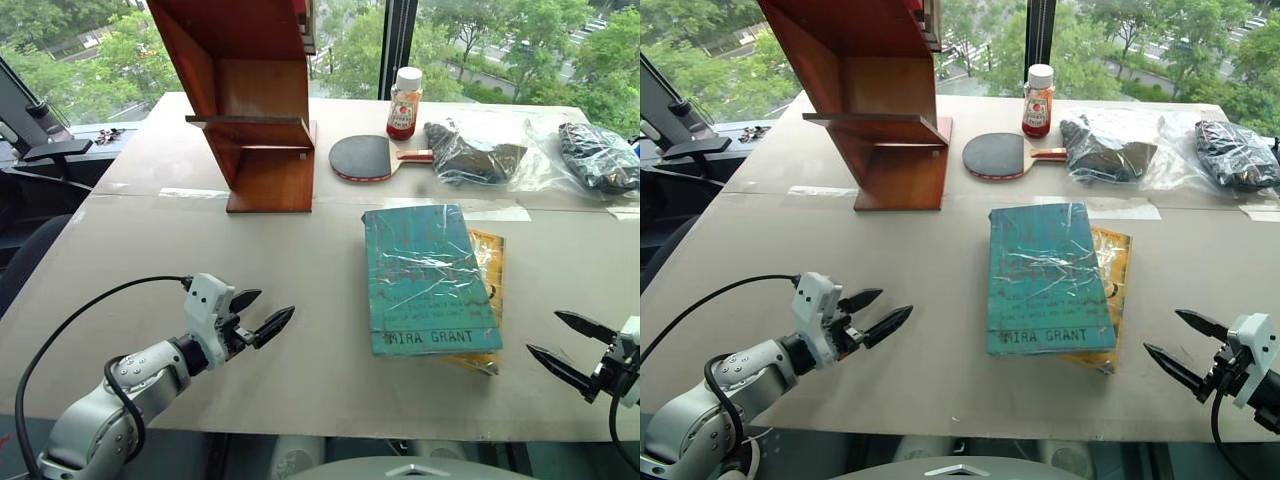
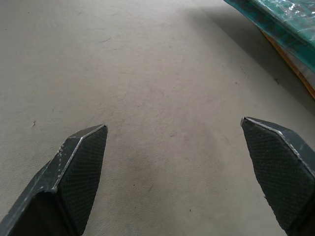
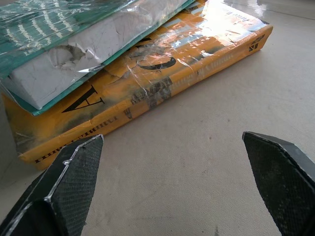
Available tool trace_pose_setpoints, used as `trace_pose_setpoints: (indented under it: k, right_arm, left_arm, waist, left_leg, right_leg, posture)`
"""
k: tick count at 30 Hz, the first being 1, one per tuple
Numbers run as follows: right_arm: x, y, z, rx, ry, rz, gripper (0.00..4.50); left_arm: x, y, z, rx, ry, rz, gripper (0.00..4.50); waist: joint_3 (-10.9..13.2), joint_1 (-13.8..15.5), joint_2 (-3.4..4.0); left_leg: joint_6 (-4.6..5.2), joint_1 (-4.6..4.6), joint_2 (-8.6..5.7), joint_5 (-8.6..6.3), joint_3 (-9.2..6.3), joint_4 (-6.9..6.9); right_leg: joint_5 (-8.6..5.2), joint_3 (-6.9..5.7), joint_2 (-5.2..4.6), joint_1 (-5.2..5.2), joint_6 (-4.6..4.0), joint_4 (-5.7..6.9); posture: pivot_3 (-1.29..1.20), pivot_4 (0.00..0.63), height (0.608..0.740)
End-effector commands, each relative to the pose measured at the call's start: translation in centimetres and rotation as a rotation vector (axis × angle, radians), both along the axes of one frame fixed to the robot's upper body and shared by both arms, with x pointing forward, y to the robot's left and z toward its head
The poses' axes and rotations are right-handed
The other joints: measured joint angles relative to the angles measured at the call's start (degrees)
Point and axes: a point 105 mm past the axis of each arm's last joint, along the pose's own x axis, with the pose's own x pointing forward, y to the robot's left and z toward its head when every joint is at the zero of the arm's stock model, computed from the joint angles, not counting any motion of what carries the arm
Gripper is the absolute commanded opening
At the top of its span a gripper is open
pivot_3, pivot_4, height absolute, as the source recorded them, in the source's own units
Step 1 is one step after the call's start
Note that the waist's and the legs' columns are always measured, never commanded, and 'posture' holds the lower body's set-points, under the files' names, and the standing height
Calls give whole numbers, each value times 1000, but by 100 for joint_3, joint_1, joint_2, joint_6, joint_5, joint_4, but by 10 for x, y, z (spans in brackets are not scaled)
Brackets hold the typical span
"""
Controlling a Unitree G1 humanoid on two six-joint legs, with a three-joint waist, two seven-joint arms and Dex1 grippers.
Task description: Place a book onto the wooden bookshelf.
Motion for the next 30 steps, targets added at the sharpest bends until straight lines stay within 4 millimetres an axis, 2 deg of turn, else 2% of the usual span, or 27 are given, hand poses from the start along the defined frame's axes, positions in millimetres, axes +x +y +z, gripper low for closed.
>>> trace_pose_setpoints:
  k: [1, 15, 19, 22, 25, 30]
  right_arm:
    - [-2, -8, 7, -18, -28, -8, 4500]
    - [-8, -23, 0, -26, -23, -39, 4500]
    - [-12, -25, 3, -32, -26, -56, 4500]
    - [-21, -22, 11, -19, -13, -50, 4500]
    - [-36, -5, 39, 41, -7, 29, 4500]
    - [-46, 24, 81, 97, -52, 118, 4500]
  left_arm:
    - [2, -4, 15, 7, -80, -4, 4467]
    - [3, -22, 21, 10, -164, -86, 4467]
    - [12, -28, 28, -60, -156, -90, 4467]
    - [25, -36, 41, -108, -155, -106, 4467]
    - [34, -50, 42, -173, -35, -151, 4467]
    - [30, -73, 33, -309, 217, -278, 4467]
  waist:
    - [0, 1, 0]
    - [-2, 0, -4]
    - [-1, 12, -3]
    - [-1, 63, 0]
    - [-1, 9, 10]
    - [-5, -30, -4]
  left_leg:
    - [0, 0, 0, 0, 0, 0]
    - [0, -2, -2, 0, -1, 0]
    - [0, -4, -2, 0, -2, 0]
    - [0, -10, -5, 0, -10, 0]
    - [0, -13, -6, 0, -6, -2]
    - [0, -9, -3, 0, -16, -1]
  right_leg:
    - [0, 0, 0, 0, 0, 0]
    - [-1, 0, 0, -2, 0, -3]
    - [-1, 0, -1, -2, 0, -3]
    - [-1, -5, 0, -3, 0, -3]
    - [-1, -1, 0, -4, 1, -4]
    - [-4, -4, 7, -3, 7, -2]
  posture:
    - [0, 150, 740]
    - [0, 150, 740]
    - [0, 150, 740]
    - [0, 150, 740]
    - [0, 150, 740]
    - [0, 150, 740]
